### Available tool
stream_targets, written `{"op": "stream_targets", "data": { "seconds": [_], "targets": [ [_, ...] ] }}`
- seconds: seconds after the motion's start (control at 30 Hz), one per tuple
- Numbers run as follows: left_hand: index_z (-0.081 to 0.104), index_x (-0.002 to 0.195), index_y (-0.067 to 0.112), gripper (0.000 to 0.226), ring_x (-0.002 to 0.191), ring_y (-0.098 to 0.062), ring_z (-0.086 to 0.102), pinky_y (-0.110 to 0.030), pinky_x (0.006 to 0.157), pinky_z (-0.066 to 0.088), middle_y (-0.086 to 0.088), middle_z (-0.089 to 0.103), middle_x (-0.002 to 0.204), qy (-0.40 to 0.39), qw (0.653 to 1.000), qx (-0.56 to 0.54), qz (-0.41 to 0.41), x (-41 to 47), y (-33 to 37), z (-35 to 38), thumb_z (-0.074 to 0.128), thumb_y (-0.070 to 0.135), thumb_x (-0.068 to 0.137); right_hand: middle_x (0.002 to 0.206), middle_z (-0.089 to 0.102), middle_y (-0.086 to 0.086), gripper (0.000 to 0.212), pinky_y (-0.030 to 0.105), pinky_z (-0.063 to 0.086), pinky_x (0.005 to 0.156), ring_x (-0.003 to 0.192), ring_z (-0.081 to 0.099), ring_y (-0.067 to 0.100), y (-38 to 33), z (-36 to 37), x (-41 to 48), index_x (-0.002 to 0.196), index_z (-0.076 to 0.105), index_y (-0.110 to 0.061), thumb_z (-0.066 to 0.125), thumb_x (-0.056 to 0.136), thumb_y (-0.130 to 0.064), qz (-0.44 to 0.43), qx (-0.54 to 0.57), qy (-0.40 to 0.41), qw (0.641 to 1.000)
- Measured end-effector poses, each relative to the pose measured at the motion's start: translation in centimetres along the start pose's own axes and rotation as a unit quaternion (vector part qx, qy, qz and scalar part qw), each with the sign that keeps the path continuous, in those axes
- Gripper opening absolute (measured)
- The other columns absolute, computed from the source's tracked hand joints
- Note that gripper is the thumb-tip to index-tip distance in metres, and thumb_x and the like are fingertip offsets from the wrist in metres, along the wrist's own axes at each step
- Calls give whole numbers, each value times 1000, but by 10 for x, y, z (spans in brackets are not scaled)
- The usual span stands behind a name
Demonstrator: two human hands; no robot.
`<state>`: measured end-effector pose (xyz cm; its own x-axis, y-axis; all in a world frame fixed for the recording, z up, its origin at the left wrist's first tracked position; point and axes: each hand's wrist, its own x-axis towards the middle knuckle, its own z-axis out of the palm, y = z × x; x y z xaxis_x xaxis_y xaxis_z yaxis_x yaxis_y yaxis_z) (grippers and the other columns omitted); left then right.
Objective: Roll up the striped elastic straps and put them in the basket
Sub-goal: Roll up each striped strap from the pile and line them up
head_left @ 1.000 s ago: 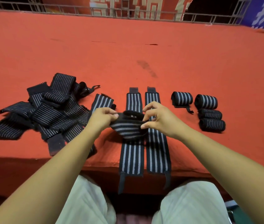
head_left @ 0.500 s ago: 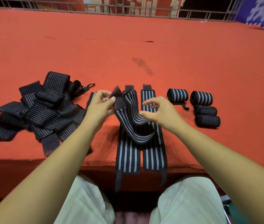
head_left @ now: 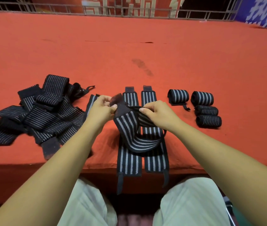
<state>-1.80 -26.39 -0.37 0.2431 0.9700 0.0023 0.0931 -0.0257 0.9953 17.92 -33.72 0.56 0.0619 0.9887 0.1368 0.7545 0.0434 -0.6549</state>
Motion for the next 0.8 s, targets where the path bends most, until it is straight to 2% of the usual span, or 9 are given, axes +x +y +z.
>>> {"op": "stream_targets", "data": {
  "seconds": [0.13, 0.23, 0.33, 0.4, 0.43, 0.5, 0.6, 0.7, 0.8],
  "targets": [
    [48, 91, 17, 17, 72, -20, 49, -33, 65, 42, -3, 49, 77, 57, 996, 52, -44, 8, -8, 7, 52, 1, 92, 55, 33, 4, 47, 31, 25, 53, 53, 33, 15, 9, -7, 1, 59, 41, -4, 55, 100, -22, 28, -27, 49, 998],
    [44, 92, 17, 15, 58, -18, 41, -30, 51, 32, -4, 45, 73, 114, 991, 53, -52, 10, -8, -5, 50, 4, 88, 50, 25, 1, 50, 30, 22, 51, 50, 26, 15, 27, -24, 1, 55, 33, -12, 59, 97, -19, 84, -43, 106, 990],
    [39, 105, 16, 23, 44, -12, 40, -25, 43, 31, -6, 45, 75, 108, 992, -10, -59, 5, -4, -11, 49, -1, 93, 54, 22, 2, 56, 30, 26, 54, 51, 25, 16, 47, -41, -4, 54, 29, -17, 72, 89, -18, 160, -6, 52, 986],
    [37, 117, 16, 31, 37, -8, 40, -20, 37, 34, -7, 46, 73, 71, 995, -48, -55, -3, 3, -5, 48, -2, 95, 60, 34, 3, 45, 30, 42, 52, 52, 43, 14, 49, -45, -6, 56, 47, -11, 84, 79, -21, 211, 37, -6, 977],
    [36, 120, 17, 33, 33, -5, 38, -18, 34, 33, -4, 43, 67, 47, 996, -56, -52, -6, 7, 0, 46, -3, 96, 66, 46, 2, 37, 30, 48, 55, 59, 55, 15, 47, -45, -6, 67, 60, -4, 88, 74, -28, 215, 19, -22, 976],
    [36, 117, 17, 32, 33, -5, 35, -16, 33, 34, 0, 37, 61, 6, 996, -74, -41, -10, 14, 8, 44, -7, 96, 95, 65, 5, 58, 37, 55, 74, 88, 66, 24, 34, -45, -5, 102, 66, -2, 89, 69, -44, 184, -74, -29, 980],
    [42, 101, 14, 23, 47, -12, 45, -22, 45, 48, -8, 47, 69, -17, 997, -72, -24, -10, 23, 16, 46, -8, 94, 141, 51, 6, 82, 41, 47, 103, 123, 55, 23, -3, -39, -10, 142, 50, -16, 78, 77, -55, 74, -78, 6, 994],
    [51, 87, 10, 15, 60, -13, 63, -27, 62, 58, -9, 59, 77, -42, 998, -49, -8, -9, 32, 26, 55, -2, 95, 129, 57, -7, 65, 25, 46, 88, 109, 58, 8, -30, -23, -18, 135, 56, -22, 70, 83, -59, 19, -23, -40, 999],
    [63, 87, 9, 10, 85, -23, 72, -34, 78, 60, -16, 69, 94, -119, 991, -55, 19, -11, 40, 31, 61, 6, 96, 84, 61, -14, 24, 12, 37, 57, 71, 56, -4, -35, -13, -17, 90, 58, -30, 71, 86, -50, -3, -21, 1, 1000]
  ]
}}
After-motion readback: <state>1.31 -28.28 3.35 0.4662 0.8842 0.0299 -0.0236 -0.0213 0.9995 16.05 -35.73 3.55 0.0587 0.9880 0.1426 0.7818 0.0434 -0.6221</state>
